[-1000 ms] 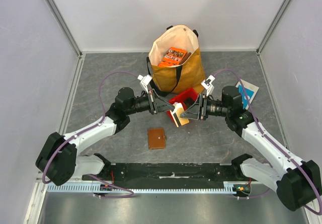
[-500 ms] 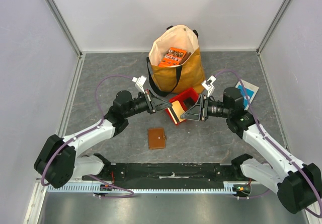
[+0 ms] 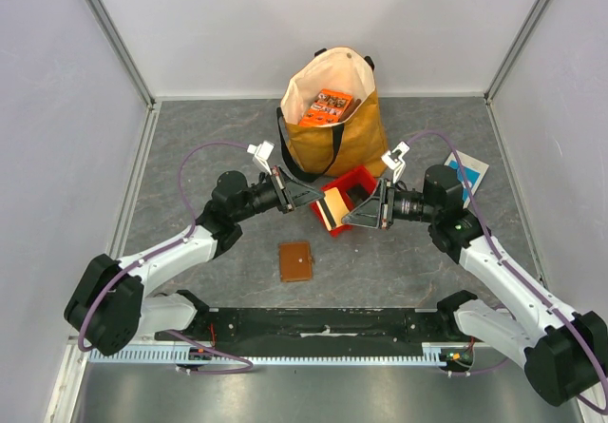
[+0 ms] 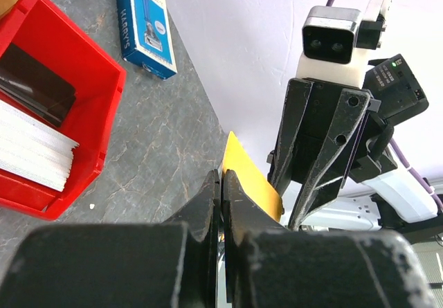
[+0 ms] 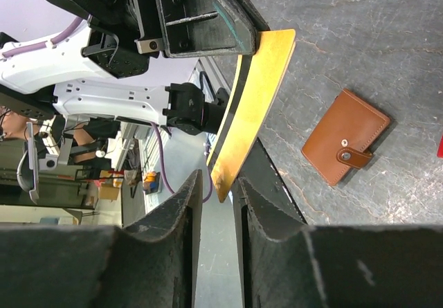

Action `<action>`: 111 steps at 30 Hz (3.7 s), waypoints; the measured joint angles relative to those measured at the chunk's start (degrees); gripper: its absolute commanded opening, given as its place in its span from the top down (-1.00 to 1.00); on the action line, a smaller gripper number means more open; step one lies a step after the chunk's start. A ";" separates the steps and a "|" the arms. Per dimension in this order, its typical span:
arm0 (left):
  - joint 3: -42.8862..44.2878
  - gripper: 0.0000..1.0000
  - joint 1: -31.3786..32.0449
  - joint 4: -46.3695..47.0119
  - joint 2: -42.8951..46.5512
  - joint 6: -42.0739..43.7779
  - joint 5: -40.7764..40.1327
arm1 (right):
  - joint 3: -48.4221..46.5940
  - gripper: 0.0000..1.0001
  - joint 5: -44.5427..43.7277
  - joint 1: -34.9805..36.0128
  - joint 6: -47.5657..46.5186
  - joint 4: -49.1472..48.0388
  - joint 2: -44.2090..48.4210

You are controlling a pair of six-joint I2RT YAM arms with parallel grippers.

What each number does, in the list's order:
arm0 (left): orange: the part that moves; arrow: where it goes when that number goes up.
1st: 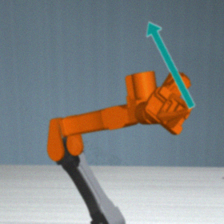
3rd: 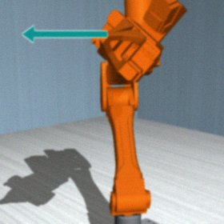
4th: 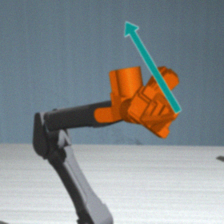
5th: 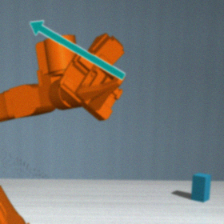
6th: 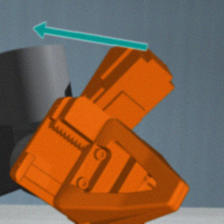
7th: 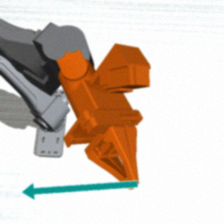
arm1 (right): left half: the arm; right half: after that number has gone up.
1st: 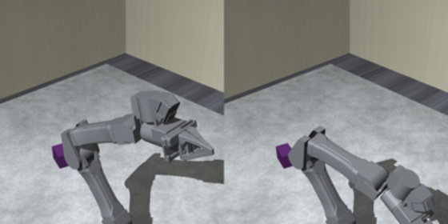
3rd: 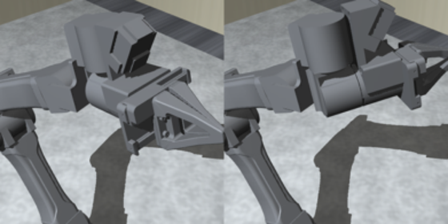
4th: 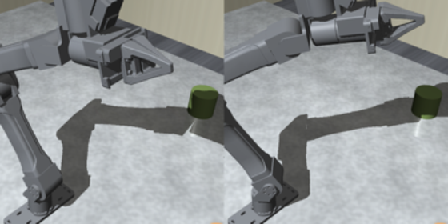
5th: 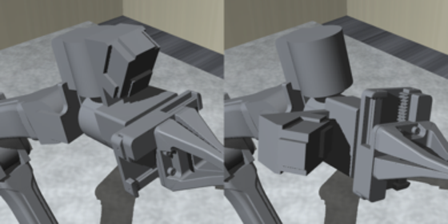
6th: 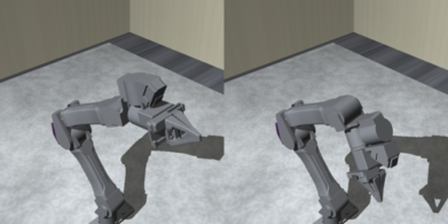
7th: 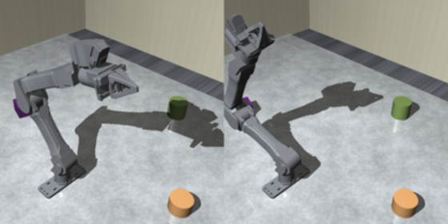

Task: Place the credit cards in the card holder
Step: Place the credit card in the storage box.

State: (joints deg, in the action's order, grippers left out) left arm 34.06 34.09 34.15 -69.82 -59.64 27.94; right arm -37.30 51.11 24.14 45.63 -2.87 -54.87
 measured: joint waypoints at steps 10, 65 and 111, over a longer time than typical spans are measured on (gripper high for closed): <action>-0.07 0.96 -0.02 0.31 0.00 -1.01 -0.90 | 0.00 0.55 0.35 0.00 -0.94 0.76 1.05; 20.41 0.59 -2.08 15.52 -39.28 -1.03 3.65 | -6.95 1.00 -25.53 -9.03 -12.46 14.53 -16.24; 26.29 0.97 2.49 -1.86 -40.28 8.11 0.81 | -10.97 1.00 -37.27 -10.10 -22.58 18.21 -17.22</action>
State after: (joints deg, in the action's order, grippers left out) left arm 60.36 36.58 32.29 -110.10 -51.53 28.75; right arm -48.27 13.85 14.04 23.05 15.33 -72.10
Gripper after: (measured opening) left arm 0.027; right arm 0.004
